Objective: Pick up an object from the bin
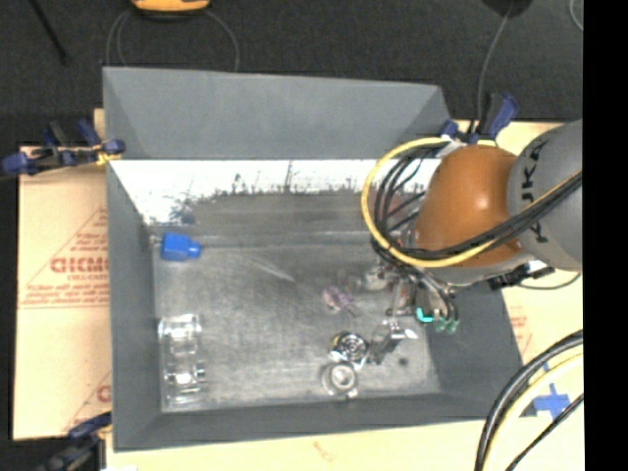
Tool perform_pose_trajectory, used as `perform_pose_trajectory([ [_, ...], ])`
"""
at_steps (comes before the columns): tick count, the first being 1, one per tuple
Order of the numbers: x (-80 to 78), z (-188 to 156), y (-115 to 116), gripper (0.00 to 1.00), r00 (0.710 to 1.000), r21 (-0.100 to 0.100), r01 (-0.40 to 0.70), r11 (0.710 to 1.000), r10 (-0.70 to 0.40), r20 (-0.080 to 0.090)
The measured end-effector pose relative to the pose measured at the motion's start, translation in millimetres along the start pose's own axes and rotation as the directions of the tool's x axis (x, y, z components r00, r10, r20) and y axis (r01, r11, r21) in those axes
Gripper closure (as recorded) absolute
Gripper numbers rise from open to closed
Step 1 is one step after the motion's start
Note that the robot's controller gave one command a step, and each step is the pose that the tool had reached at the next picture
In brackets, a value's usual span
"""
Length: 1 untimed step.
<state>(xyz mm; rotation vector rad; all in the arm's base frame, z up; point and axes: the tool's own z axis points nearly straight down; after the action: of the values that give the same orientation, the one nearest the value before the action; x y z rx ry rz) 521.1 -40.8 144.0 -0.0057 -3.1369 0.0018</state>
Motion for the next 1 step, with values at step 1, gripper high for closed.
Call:
perform_pose_trajectory([
  [1, 17.6, 63.5, -9.0, 0.00, 0.928, -0.005, -0.373, 0.928, 0.373, 0.006],
])
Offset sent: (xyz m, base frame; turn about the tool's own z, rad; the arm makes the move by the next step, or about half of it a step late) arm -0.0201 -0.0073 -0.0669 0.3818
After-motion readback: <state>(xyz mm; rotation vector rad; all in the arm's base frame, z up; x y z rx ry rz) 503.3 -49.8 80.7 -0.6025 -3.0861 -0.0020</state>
